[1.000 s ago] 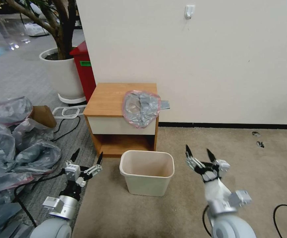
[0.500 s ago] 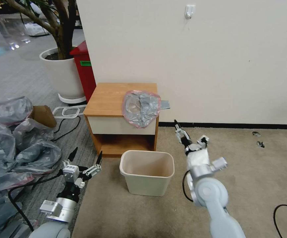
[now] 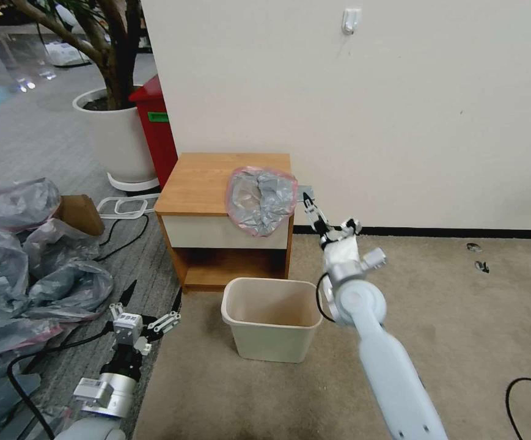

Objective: Pick up the garbage bag from the table and place it over the trash can.

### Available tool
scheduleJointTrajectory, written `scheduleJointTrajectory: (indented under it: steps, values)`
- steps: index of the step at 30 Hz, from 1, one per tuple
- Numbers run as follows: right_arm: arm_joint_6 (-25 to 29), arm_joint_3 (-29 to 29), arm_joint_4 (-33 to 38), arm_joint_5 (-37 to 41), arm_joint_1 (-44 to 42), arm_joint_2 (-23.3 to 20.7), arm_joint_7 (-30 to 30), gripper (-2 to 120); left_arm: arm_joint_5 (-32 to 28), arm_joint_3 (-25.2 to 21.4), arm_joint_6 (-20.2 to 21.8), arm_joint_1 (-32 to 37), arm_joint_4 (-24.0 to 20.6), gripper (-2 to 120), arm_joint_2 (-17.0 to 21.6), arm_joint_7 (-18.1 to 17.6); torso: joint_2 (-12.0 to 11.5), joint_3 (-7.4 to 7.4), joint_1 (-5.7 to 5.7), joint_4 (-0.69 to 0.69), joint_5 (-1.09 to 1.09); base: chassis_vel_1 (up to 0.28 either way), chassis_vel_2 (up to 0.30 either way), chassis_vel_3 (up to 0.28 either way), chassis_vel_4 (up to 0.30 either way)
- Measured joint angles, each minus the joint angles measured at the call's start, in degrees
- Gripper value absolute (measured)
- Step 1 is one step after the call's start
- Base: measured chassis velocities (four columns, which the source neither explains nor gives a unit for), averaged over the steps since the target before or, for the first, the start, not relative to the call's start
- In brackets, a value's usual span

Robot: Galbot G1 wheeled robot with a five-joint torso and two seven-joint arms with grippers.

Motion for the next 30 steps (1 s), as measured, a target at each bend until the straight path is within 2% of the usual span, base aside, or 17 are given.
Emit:
scheduleJointTrajectory:
  steps: [3, 12, 14, 17, 18, 22, 23, 25, 26, 29, 30]
  values:
    - [0.4, 0.5, -4.1, 0.0, 3.0, 1.1, -0.9, 99, 0.0, -0.1, -0.3, 0.0, 0.8, 100, -0.3, 0.0, 0.0, 0.00, 0.00, 0.00, 0.00, 0.000, 0.000, 0.000, 0.000]
    - [0.6, 1.9, -7.5, 0.1, 5.5, 2.9, -2.2, 95, 0.5, 0.0, -1.0, 0.0, 2.2, 100, -0.8, -0.1, 0.0, -0.01, 0.00, 0.00, 0.00, 0.000, 0.000, 0.000, 0.000]
    - [0.6, 2.0, -8.0, -0.1, 5.6, 3.3, -2.5, 89, 0.6, 0.1, -1.1, 0.0, 2.4, 100, -1.0, -0.1, 0.0, -0.01, 0.00, 0.00, 0.00, 0.000, 0.000, 0.000, 0.000]
    - [0.9, 2.5, -8.7, -0.4, 5.6, 4.0, -3.3, 75, 0.9, 0.3, -1.1, 0.2, 2.4, 100, -1.2, -0.1, 0.0, -0.01, -0.01, -0.01, 0.00, 0.000, 0.000, 0.000, 0.000]
    - [0.9, 2.5, -8.7, -0.4, 5.6, 4.0, -3.3, 75, 0.9, 0.3, -1.1, 0.2, 2.4, 100, -1.2, -0.1, 0.0, -0.01, -0.01, -0.01, 0.00, 0.000, 0.000, 0.000, 0.000]
    - [1.3, 3.1, -9.2, -0.5, 5.7, 4.4, -4.2, 56, 1.0, 0.4, -1.2, 0.3, 2.3, 100, -1.3, -0.2, 0.0, 0.00, 0.00, -0.01, 0.00, 0.000, 0.000, 0.000, 0.000]
    - [1.3, 3.1, -9.2, -0.5, 5.7, 4.4, -4.2, 56, 1.0, 0.4, -1.2, 0.3, 2.3, 100, -1.3, -0.2, 0.0, 0.00, 0.00, -0.01, 0.00, 0.000, 0.000, 0.000, 0.000]
    - [1.5, 3.2, -9.6, -0.6, 5.7, 4.6, -4.4, 46, 1.1, 0.4, -1.4, 0.4, 2.4, 100, -1.5, -0.2, 0.0, -0.01, -0.01, -0.01, 0.00, 0.000, 0.000, 0.000, 0.000]
    - [1.5, 3.2, -9.6, -0.6, 5.7, 4.6, -4.4, 46, 1.1, 0.4, -1.4, 0.4, 2.4, 100, -1.5, -0.2, 0.0, -0.01, -0.01, -0.01, 0.00, 0.000, 0.000, 0.000, 0.000]
    - [1.6, 3.2, -10.1, -0.8, 5.7, 4.9, -4.7, 32, 1.3, 0.4, -1.5, 0.5, 2.5, 100, -1.7, -0.3, 0.0, -0.01, -0.01, -0.01, 0.00, 0.000, 0.000, 0.000, 0.000]
    - [1.6, 3.2, -10.1, -0.8, 5.7, 4.9, -4.7, 32, 1.3, 0.4, -1.5, 0.5, 2.5, 100, -1.7, -0.3, 0.0, -0.01, -0.01, -0.01, 0.00, 0.000, 0.000, 0.000, 0.000]
